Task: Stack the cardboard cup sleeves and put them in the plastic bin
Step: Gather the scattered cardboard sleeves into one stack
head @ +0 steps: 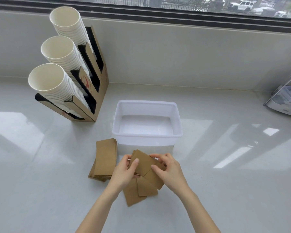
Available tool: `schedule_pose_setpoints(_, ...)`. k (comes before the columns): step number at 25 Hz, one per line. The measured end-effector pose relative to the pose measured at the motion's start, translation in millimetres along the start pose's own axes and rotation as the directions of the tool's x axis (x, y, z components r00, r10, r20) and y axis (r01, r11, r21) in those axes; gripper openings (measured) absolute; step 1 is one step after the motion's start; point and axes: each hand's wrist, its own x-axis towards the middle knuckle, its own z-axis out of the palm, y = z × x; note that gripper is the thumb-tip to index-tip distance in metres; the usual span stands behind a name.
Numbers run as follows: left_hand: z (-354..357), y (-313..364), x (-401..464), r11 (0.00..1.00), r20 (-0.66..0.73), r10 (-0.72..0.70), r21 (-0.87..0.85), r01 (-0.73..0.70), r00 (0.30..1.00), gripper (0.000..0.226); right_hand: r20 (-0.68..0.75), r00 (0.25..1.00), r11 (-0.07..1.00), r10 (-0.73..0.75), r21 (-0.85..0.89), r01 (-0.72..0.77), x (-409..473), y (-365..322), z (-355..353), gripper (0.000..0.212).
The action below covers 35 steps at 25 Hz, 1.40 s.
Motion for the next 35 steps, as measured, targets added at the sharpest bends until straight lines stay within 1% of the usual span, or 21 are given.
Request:
schedule_pose_setpoints(3,-4,0,-1,0.999,-0.032,0.05,0.02,-0.049,0.998,0.012,-0.017,1.0,1.0,-0.012,-0.015,0.011,4,0,7,0.028)
schedule_pose_setpoints(5,-9,1,-2,0.996,-0.079,0.085,0.04,-0.082,0.993,0.011,-0.07,0.998,1.0,-0.001,0.011,0.001,6,1,10,0.027)
schedule_pose_setpoints(7,-16,2,-1,0.99,-0.139,0.125,0.077,-0.115,0.982,0.009,-0.122,0.991,0.998,0.052,0.025,-0.049,7,5,11,0.026)
schedule_pose_setpoints(8,-20,3,0,0.988,-0.168,0.143,0.087,-0.13,0.975,0.008,-0.124,0.987,0.994,0.104,0.003,-0.105,7,9,11,0.027)
schedule_pose_setpoints(10,-27,3,2,0.986,-0.209,0.162,0.072,-0.15,0.964,0.009,-0.053,0.965,0.959,0.256,-0.108,-0.261,4,15,15,0.034)
schedule_pose_setpoints(11,-30,4,4,0.987,-0.219,0.161,0.052,-0.153,0.962,0.01,-0.001,0.944,0.92,0.331,-0.22,-0.323,2,16,20,0.044)
schedule_pose_setpoints(12,-32,4,5,0.988,-0.229,0.156,0.034,-0.152,0.961,0.009,0.027,0.923,0.868,0.385,-0.351,-0.352,0,16,27,0.055)
schedule_pose_setpoints(13,-33,5,6,0.988,-0.24,0.151,0.022,-0.151,0.959,0.008,0.026,0.909,0.815,0.415,-0.455,-0.359,-2,13,35,0.065)
schedule_pose_setpoints(14,-33,5,6,0.988,-0.252,0.151,0.022,-0.151,0.956,0.008,0.009,0.905,0.776,0.426,-0.517,-0.36,-3,9,43,0.072)
schedule_pose_setpoints(16,-33,6,5,0.988,-0.279,0.152,0.031,-0.15,0.948,0.008,-0.018,0.906,0.745,0.422,-0.563,-0.358,-4,2,54,0.077)
schedule_pose_setpoints(18,-35,7,4,0.989,-0.299,0.151,0.051,-0.142,0.942,0.011,-0.026,0.913,0.743,0.407,-0.572,-0.348,-2,0,59,0.072)
schedule_pose_setpoints(19,-36,9,3,0.989,-0.304,0.146,0.054,-0.136,0.941,0.012,-0.021,0.918,0.753,0.396,-0.564,-0.338,-2,0,59,0.067)
schedule_pose_setpoints(21,-38,11,2,0.99,-0.315,0.139,0.038,-0.133,0.939,0.012,0.008,0.931,0.816,0.366,-0.484,-0.317,-3,0,57,0.049)
schedule_pose_setpoints(23,-38,13,1,0.99,-0.326,0.138,0.022,-0.138,0.935,0.011,0.047,0.935,0.902,0.351,-0.285,-0.324,-4,1,49,0.031)
schedule_pose_setpoints(24,-38,14,1,0.99,-0.33,0.138,0.017,-0.14,0.934,0.011,0.057,0.935,0.925,0.35,-0.181,-0.335,-4,1,43,0.027)
schedule_pose_setpoints(26,-39,16,0,0.99,-0.33,0.131,0.002,-0.138,0.935,0.01,0.039,0.936,0.936,0.35,-0.048,-0.348,-5,3,31,0.026)
schedule_pose_setpoints(30,-40,17,0,0.992,-0.336,0.118,-0.003,-0.126,0.935,0.009,-0.031,0.939,0.934,0.343,0.119,-0.337,-5,5,9,0.028)
schedule_pose_setpoints(35,-40,19,-1,0.993,-0.352,0.118,0.039,-0.111,0.929,0.009,-0.137,0.96,0.939,0.245,0.28,-0.2,-6,2,-13,0.029)
